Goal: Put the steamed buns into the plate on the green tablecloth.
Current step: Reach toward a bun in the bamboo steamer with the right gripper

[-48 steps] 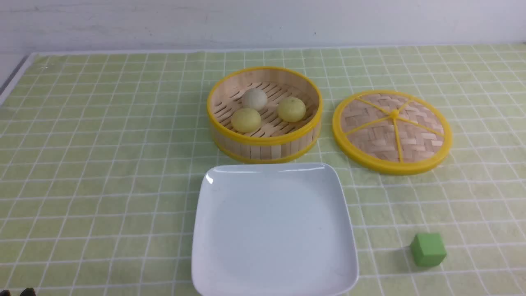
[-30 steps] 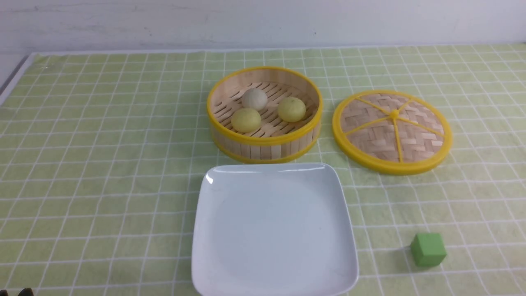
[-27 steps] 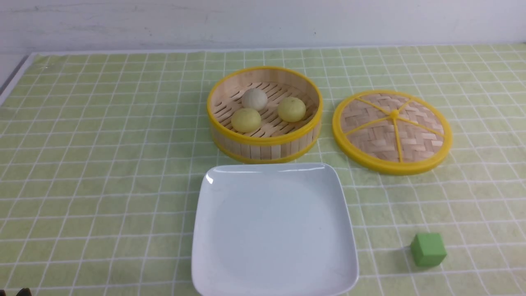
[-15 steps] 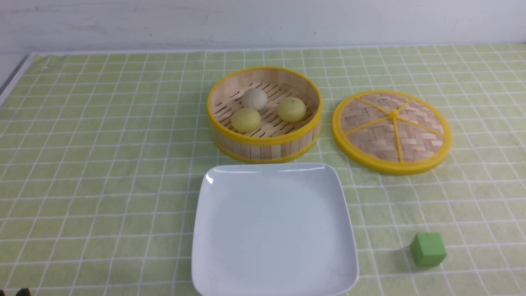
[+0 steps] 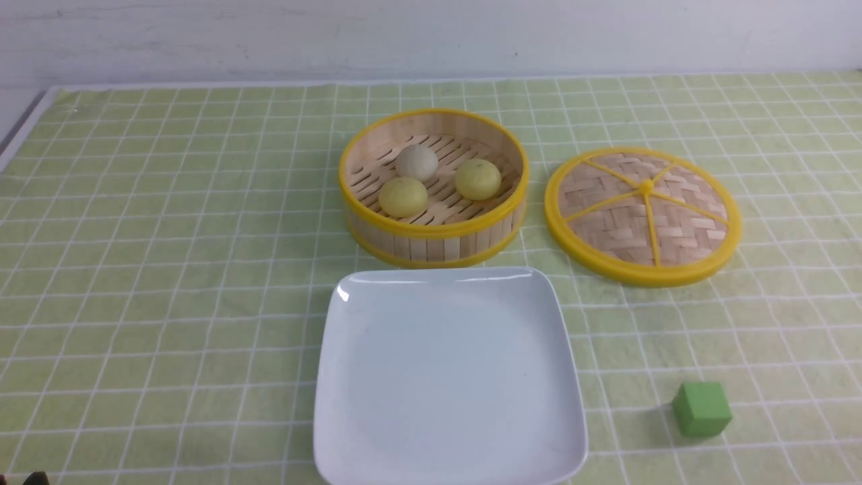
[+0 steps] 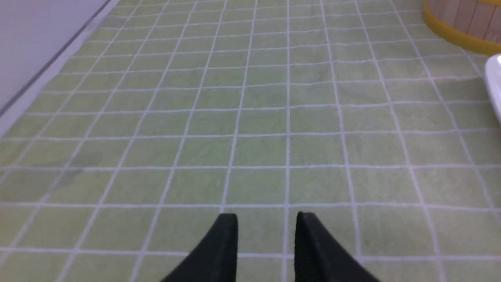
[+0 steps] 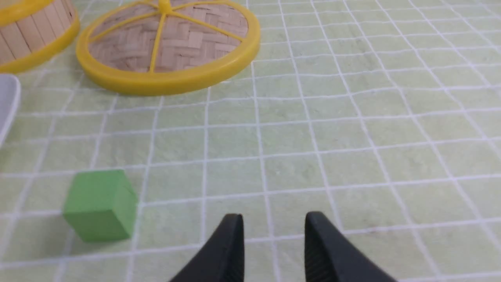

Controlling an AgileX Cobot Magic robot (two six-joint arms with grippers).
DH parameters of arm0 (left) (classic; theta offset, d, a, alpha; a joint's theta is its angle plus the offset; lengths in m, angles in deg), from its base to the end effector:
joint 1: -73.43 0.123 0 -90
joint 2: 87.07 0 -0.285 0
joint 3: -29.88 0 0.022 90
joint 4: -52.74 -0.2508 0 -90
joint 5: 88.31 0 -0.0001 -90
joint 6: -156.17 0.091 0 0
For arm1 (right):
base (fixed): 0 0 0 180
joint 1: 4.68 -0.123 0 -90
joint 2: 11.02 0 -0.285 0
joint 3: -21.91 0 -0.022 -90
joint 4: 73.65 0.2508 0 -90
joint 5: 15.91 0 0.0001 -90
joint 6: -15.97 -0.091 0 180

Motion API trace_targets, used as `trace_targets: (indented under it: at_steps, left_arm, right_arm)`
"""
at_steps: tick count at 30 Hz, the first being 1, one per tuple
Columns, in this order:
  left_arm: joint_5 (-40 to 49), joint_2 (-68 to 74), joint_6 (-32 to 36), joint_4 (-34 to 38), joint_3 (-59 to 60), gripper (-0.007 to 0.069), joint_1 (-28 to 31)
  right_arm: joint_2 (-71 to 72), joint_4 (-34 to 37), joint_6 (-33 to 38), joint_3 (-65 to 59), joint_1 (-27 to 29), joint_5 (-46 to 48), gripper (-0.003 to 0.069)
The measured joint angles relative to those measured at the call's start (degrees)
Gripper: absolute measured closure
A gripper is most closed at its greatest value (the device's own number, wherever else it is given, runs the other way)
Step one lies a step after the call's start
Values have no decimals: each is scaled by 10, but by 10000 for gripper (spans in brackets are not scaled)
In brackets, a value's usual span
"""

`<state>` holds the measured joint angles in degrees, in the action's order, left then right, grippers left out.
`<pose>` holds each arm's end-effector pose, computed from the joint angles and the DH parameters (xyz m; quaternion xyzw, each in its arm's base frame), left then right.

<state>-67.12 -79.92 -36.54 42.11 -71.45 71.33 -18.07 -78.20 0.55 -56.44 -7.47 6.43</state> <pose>0.0529 0.0041 0.1725 -0.0247 0.8016 0.0013 0.5973 0.0521 -0.0002 0.1723 0.0681 0.8044 0.0598 0.5871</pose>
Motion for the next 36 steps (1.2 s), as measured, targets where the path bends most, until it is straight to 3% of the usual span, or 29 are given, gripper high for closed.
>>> trace_targets:
  at_steps: [2,3,5,6,10,13,17,18,19,21,22,23,25,27,29,33,36]
  left_arm:
    - [-9,0,-74,84,1,384,0]
    - [-10,0,-83,94,1,384,0]
    - [-13,0,-209,226,1,384,0]
    - [-14,0,-248,257,1,384,0]
    - [-18,0,-348,341,1,384,0]
    - [-34,0,-365,356,1,393,0]
    - [-17,0,-301,349,-45,456,-10]
    - [4,3,-249,336,-96,515,-14]
    - [25,15,-219,330,-130,556,-15]
    - [104,73,-169,320,-196,608,-17]
    - [113,80,-169,319,-196,610,-17]
    - [191,143,-138,315,-236,622,-17]
    - [263,203,-113,313,-260,622,-17]
    - [311,269,-85,310,-277,622,-17]
    - [344,360,-27,309,-298,622,-17]
    - [319,452,34,309,-314,622,-17]
    - [304,479,45,310,-319,622,-17]
  right_arm:
    - [0,91,-75,-1,0,-7,419]
    - [0,100,-81,-2,0,-8,419]
    - [0,207,-166,-3,0,-9,419]
    - [0,244,-194,-3,0,-9,419]
    - [0,296,-224,-3,0,-25,419]
    - [0,304,-226,0,0,-53,429]
    - [-1,279,-189,61,0,-53,509]
    - [-17,240,-151,117,0,-18,592]
    - [-34,210,-131,147,0,12,627]
    - [-113,146,-124,238,0,152,670]
    - [-113,142,-125,245,0,152,671]
    - [-195,113,-132,297,0,277,671]
    - [-259,108,-124,334,0,351,671]
    - [-318,124,-81,362,0,389,670]
    - [-408,224,39,391,0,387,666]
    - [-521,408,261,422,0,348,627]
    - [-580,457,325,454,-2,335,568]
